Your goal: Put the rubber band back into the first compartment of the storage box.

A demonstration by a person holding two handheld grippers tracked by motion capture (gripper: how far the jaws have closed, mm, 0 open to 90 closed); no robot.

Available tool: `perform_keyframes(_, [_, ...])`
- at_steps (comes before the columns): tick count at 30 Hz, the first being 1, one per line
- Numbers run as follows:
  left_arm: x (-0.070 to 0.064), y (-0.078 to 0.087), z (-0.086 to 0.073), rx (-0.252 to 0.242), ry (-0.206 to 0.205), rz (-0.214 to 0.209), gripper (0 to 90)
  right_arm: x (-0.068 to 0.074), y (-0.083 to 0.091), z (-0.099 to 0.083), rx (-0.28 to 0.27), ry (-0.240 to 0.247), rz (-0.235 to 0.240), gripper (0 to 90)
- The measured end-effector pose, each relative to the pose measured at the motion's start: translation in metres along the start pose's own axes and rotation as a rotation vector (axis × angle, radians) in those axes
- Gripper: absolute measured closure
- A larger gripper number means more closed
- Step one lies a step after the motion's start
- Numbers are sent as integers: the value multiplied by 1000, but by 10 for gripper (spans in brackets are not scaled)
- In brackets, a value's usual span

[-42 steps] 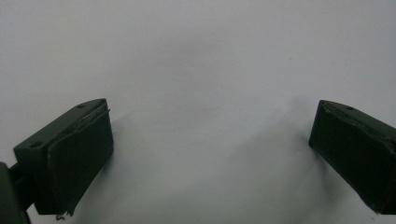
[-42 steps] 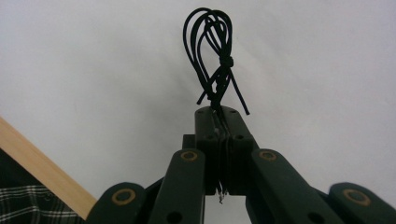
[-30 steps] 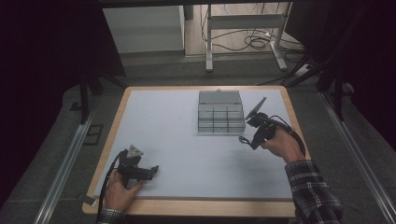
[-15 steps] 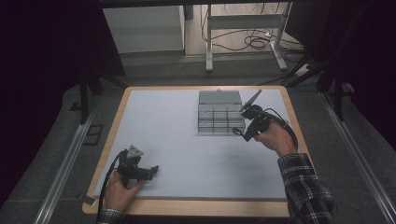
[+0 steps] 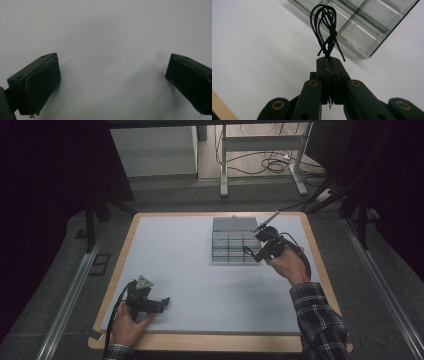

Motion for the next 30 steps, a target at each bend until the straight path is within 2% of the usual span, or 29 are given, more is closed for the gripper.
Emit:
perform_keyframes(20, [0, 0, 0, 0, 0, 0, 0, 0, -17, 26, -214, 22, -43, 860])
perform_keyframes(30, [0, 0, 0, 0, -2, 0, 0, -1, -31, 39, -272, 17, -48, 861])
Point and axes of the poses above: each handheld gripper's, and its own axes: y roughly backward along the jaws, z roughly out of its top, x roughly to its left, the point moved 6 cm from there along -y, roughly forward along the jaws, and after that the axes turned 9 degrees about z, right-handed, at the moved point
